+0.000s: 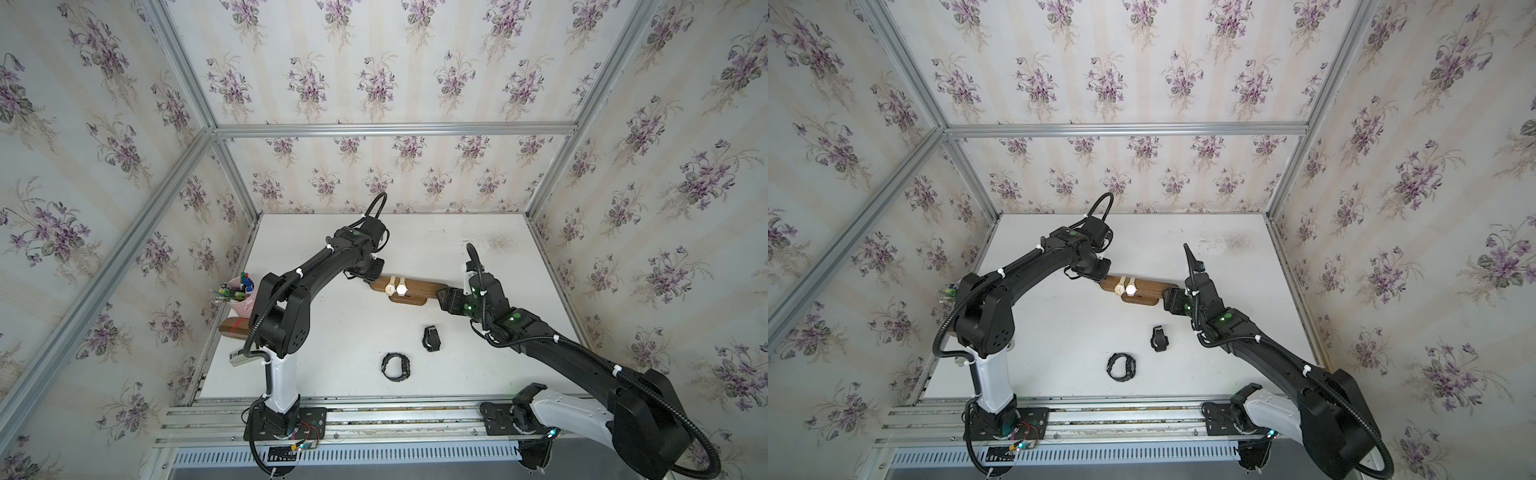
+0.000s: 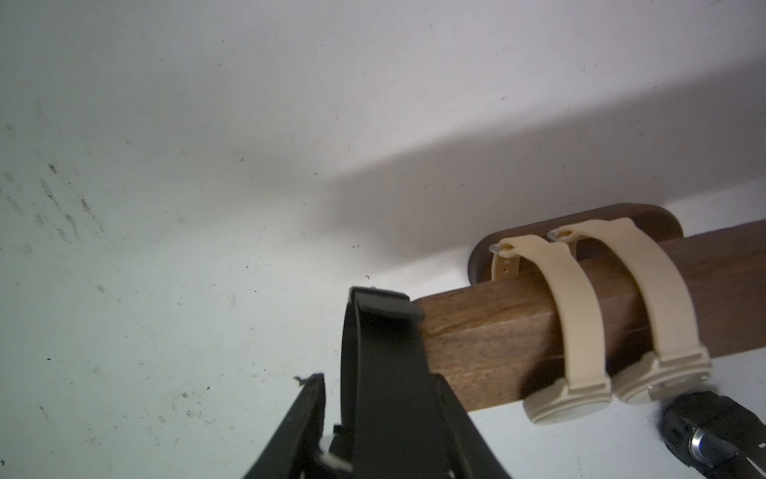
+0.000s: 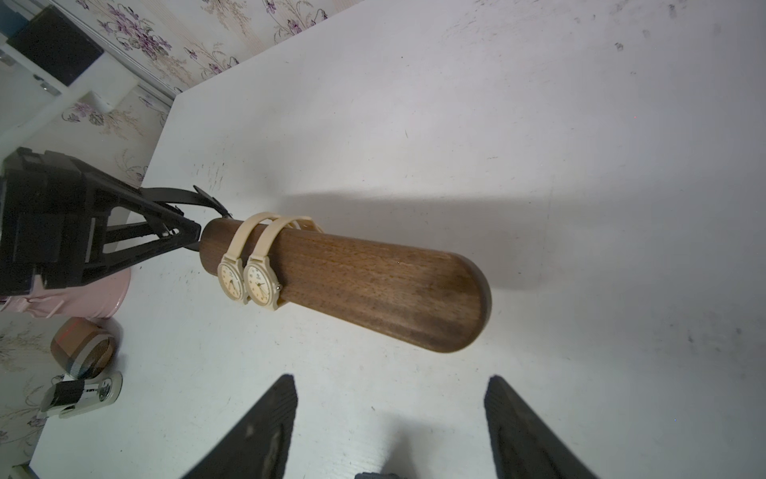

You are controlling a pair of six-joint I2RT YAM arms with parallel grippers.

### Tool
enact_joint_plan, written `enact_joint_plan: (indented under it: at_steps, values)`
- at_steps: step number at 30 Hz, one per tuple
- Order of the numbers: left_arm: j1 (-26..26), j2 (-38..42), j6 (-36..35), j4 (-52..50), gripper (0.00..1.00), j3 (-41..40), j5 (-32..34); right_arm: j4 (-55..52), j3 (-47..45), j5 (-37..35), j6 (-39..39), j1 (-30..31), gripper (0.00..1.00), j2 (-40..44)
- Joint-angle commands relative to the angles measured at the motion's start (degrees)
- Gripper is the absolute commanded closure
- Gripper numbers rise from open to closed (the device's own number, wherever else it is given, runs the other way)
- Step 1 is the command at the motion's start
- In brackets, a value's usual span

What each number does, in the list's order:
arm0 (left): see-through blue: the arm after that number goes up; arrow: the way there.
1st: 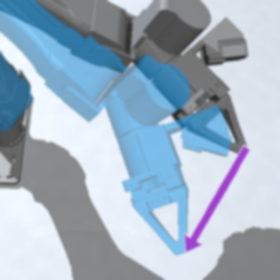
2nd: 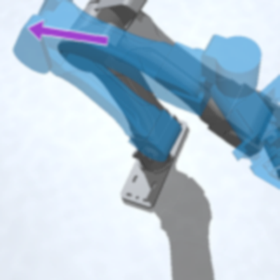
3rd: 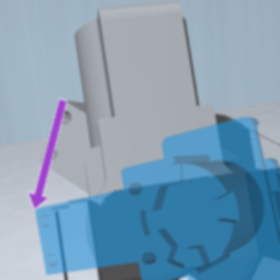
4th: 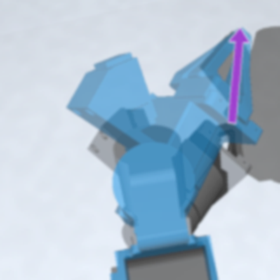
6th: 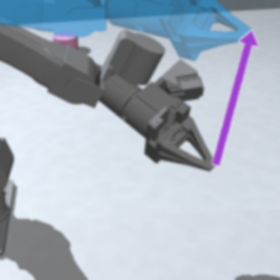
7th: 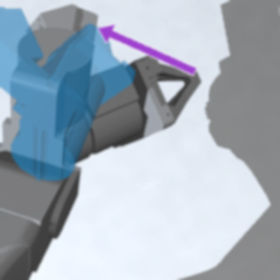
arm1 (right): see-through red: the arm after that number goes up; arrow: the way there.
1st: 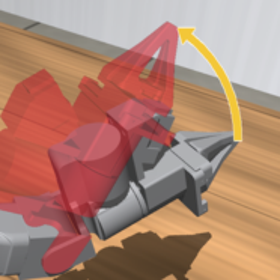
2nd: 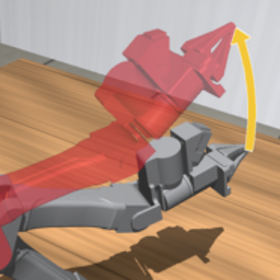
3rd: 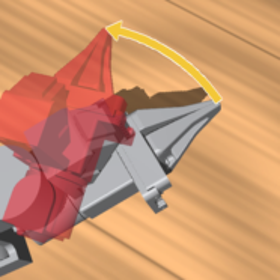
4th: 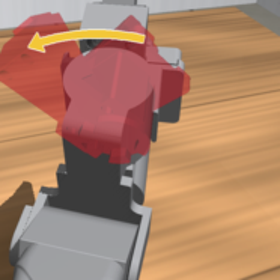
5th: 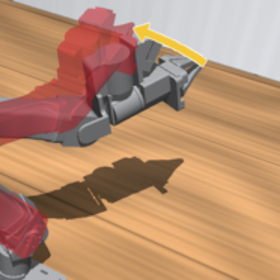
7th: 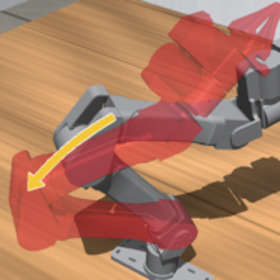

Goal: Place watch on stand
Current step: Place the watch on the stand.

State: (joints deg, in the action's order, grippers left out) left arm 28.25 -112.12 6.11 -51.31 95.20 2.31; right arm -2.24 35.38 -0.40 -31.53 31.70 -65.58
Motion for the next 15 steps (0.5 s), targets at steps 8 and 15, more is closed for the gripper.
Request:
enact_joint_plan:
  at_steps: [8,15]
  values:
    - [0.58,-0.82,-0.83,-3.31,0.75,0.47,-1.43,3.10,0.21,0.75,0.76,0.01,0.27,-1.61]
    - [0.57,-1.58,-0.67,-4.13,0.73,0.69,-0.88,3.34,0.01,0.84,0.68,-0.05,0.27,-1.66]
